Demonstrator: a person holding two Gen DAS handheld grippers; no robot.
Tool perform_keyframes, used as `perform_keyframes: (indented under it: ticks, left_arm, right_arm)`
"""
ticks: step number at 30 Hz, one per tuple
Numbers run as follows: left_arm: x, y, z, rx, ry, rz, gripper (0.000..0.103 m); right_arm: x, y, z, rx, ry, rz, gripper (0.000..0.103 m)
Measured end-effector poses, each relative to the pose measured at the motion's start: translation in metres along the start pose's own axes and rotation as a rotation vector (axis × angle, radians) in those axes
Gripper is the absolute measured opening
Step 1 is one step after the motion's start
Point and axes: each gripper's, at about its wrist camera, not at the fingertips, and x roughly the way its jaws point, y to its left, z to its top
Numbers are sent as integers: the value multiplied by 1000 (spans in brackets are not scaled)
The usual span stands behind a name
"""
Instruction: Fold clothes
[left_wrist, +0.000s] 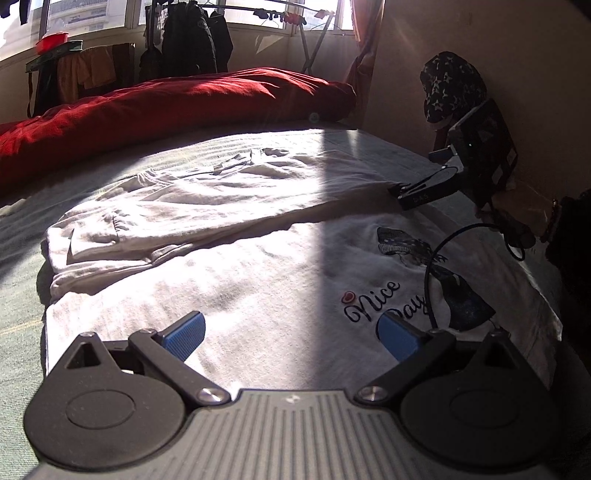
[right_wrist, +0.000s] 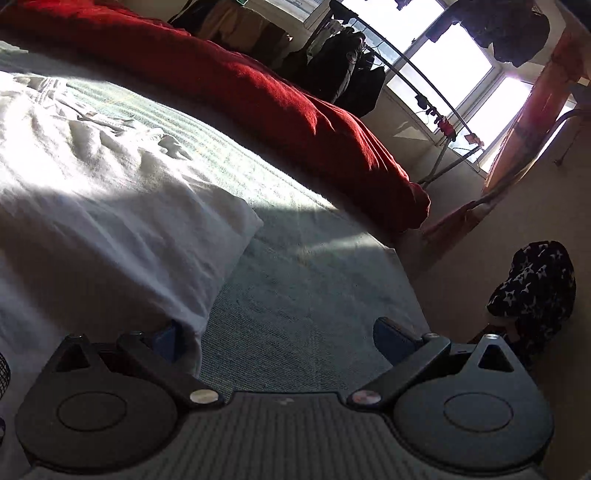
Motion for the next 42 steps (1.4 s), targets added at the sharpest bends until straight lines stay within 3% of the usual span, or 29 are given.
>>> perform_keyframes:
  ticks: [2, 4, 11, 15, 18, 22, 25, 29, 33, 38, 42]
  left_arm:
    - [0, 1, 0, -2, -1, -2, 100]
    - [0, 1, 0, -3, -3, -3, 100]
    - [3, 0, 0, 0, 4, 3, 100]
    - [1, 2, 0, -7, 0, -1, 100]
    - [0, 2, 0, -10, -1, -3, 100]
    - [2, 5, 1, -16, -1, 2, 100]
    - [2, 5, 1, -19, -3, 3, 100]
    - [3, 6, 0, -19, 1, 9, 100]
    - [5, 8, 0, -25, 7, 14, 100]
    - [5, 14, -1, -44, 8, 15, 100]
    - [4, 19, 0, -66, 2, 23, 100]
  right_arm:
    - [8, -19, -4, 159, 48, 75, 103]
    - [7, -22, -6, 218, 56, 89, 103]
    - [-16, 27, -1, -59, -80, -43, 103]
    - [-9, 15, -1, -12, -62, -91, 103]
    - [2, -16, -8, 171, 29, 34, 103]
    - [-15, -19, -9, 150, 90, 61, 103]
    - [-40, -26, 1, 172, 36, 129, 103]
    - [-52, -32, 34, 290, -52, 376, 103]
    - [-14, -15, 59, 396, -23, 585, 103]
    - [44, -5, 35, 527, 114, 586, 103]
    - [35, -23, 19, 594, 79, 588, 103]
